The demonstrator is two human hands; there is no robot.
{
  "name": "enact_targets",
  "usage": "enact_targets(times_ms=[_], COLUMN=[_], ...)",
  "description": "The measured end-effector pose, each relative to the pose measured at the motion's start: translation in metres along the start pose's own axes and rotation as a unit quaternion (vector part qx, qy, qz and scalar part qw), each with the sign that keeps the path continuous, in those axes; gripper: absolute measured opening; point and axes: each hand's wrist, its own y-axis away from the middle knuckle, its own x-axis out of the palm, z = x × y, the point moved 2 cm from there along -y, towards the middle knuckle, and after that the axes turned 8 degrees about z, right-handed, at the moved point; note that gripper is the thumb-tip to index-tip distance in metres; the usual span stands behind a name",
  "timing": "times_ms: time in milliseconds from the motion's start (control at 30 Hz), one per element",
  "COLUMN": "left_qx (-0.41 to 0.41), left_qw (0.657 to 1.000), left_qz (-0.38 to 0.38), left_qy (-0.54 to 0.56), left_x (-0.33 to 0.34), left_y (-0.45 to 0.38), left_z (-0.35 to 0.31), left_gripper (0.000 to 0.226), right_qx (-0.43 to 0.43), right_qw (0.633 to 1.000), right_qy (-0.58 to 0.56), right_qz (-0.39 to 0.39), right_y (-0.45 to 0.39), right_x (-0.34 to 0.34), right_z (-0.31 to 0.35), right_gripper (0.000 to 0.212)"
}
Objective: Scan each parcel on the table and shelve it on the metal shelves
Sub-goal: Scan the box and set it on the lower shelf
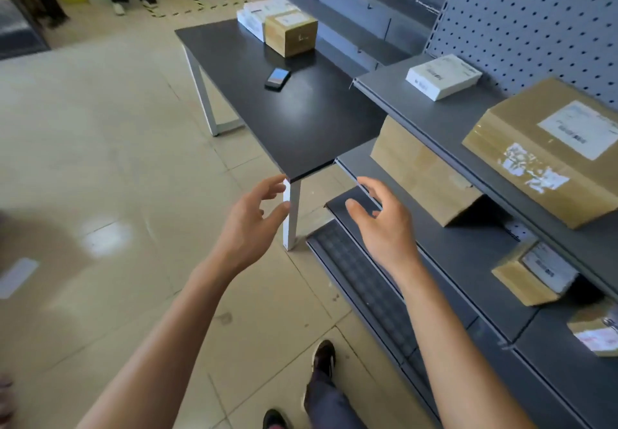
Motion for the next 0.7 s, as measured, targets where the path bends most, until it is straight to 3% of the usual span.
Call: enact_targets(times_ms=[700], left_qx=[-0.051], left_qw=[0.994], left_qz=[-0.086], left_qy=[-0.049], left_x=[-0.094], left_y=[-0.178], left_z=[0.026], left_gripper=[0.048], right_qx=[-0.065], right_qw=[0.988], right_qy=[-0.046], right_qz=[0.131], right_y=[-0.238], right_x=[0.068], right_z=[0.039], right_gripper=[0.054])
